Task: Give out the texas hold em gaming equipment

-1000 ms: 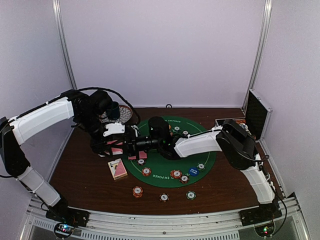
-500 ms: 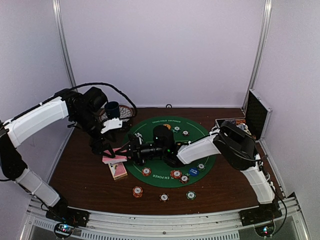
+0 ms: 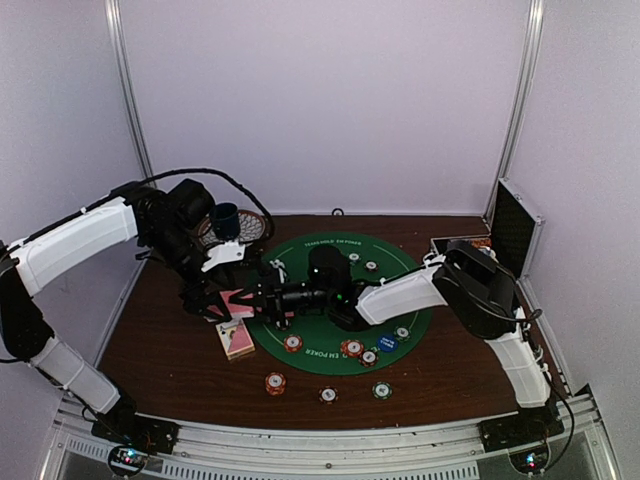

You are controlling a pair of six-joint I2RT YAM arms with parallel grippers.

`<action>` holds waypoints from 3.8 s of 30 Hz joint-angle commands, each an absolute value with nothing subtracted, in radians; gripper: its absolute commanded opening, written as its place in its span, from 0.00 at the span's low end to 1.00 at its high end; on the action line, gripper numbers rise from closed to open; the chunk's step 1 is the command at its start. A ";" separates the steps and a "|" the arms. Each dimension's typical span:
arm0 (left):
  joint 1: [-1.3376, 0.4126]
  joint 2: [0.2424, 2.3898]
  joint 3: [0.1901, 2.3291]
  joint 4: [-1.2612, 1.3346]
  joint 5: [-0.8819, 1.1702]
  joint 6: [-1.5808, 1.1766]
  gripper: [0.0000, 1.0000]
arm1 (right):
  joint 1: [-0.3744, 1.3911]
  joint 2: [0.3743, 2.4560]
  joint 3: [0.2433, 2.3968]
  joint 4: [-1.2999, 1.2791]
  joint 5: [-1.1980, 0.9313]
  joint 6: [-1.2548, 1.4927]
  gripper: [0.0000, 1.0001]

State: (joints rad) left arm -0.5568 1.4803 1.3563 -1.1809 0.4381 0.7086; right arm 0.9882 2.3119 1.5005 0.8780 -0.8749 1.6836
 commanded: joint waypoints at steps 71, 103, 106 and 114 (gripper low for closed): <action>-0.534 1.457 1.299 -1.082 0.445 0.738 0.25 | 0.997 2.204 1.526 0.807 -0.868 1.592 0.17; -0.534 1.435 1.297 -1.081 0.442 0.733 0.00 | 0.977 2.136 1.508 0.497 -0.876 1.405 0.40; -0.533 1.437 1.298 -1.082 0.443 0.733 0.00 | 0.969 2.114 1.485 0.482 -0.880 1.394 0.38; -0.534 1.431 1.299 -1.082 0.443 0.730 0.00 | 0.956 2.092 1.454 0.463 -0.886 1.379 0.36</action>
State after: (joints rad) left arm -0.5381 1.4548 1.2957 -1.0996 0.4263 0.7277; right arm 0.9634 2.1429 1.4765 0.4828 -0.8757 1.4086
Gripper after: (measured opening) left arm 0.660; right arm 0.359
